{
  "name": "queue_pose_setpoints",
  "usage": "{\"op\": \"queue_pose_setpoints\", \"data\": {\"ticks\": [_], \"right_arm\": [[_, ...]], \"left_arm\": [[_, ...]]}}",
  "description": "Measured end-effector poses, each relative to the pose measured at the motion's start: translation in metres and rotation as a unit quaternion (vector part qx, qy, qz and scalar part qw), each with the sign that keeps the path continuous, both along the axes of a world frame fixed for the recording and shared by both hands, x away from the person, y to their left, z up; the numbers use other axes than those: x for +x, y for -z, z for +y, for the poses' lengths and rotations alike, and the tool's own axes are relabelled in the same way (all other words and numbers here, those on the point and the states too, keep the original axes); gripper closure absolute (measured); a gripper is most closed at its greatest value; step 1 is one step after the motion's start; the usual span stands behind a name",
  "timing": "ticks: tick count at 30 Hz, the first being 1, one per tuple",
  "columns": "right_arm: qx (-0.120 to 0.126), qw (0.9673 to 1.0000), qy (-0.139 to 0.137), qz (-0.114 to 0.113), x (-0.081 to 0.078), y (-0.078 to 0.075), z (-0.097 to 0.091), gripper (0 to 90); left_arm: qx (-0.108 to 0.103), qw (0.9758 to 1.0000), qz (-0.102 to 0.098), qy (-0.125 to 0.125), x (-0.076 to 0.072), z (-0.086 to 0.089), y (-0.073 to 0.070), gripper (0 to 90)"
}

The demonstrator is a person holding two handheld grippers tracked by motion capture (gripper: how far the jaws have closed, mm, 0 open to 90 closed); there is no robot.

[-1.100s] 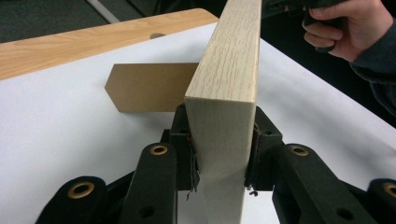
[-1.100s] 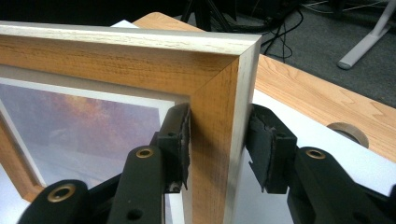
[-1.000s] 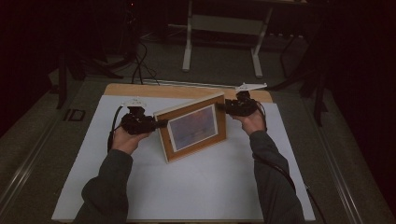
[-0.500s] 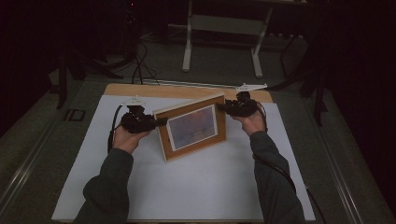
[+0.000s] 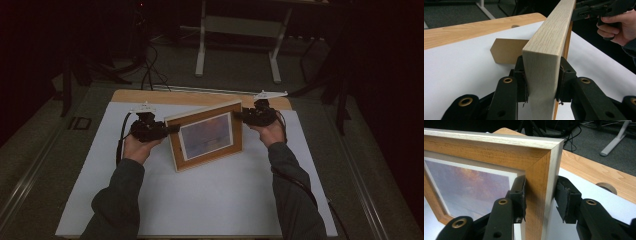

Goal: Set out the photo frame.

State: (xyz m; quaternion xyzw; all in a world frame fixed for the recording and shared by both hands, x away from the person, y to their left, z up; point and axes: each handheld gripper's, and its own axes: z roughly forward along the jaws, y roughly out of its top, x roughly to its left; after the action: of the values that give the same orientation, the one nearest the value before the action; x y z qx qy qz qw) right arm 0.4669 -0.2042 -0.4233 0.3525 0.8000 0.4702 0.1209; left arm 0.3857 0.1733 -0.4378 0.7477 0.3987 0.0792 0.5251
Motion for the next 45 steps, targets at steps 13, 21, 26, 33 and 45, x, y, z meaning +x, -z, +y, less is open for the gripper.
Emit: {"op": "queue_pose_setpoints", "data": {"ticks": [13, 21, 26, 33, 45], "right_arm": [[0.000, 0.9999, 0.010, 0.003, -0.005, 0.000, -0.001, 61.8], [0.000, 0.9997, 0.022, 0.005, -0.011, 0.000, -0.003, 61.8], [-0.001, 0.9995, 0.031, 0.003, -0.015, -0.001, -0.004, 61.7], [0.000, 0.9990, 0.044, 0.003, -0.020, -0.001, -0.005, 61.7], [0.003, 0.9979, 0.065, 0.001, -0.028, 0.001, -0.007, 61.8]], "left_arm": [[-0.008, 1.0000, -0.002, -0.004, 0.003, -0.001, 0.002, 66.9], [-0.008, 0.9999, -0.007, -0.008, 0.006, -0.002, 0.002, 65.3], [-0.007, 0.9999, -0.010, -0.008, 0.008, -0.003, 0.002, 64.6], [-0.008, 0.9999, -0.010, -0.009, 0.010, -0.005, 0.002, 63.3], [-0.013, 0.9998, -0.012, -0.007, 0.015, -0.007, 0.004, 62.0]]}}
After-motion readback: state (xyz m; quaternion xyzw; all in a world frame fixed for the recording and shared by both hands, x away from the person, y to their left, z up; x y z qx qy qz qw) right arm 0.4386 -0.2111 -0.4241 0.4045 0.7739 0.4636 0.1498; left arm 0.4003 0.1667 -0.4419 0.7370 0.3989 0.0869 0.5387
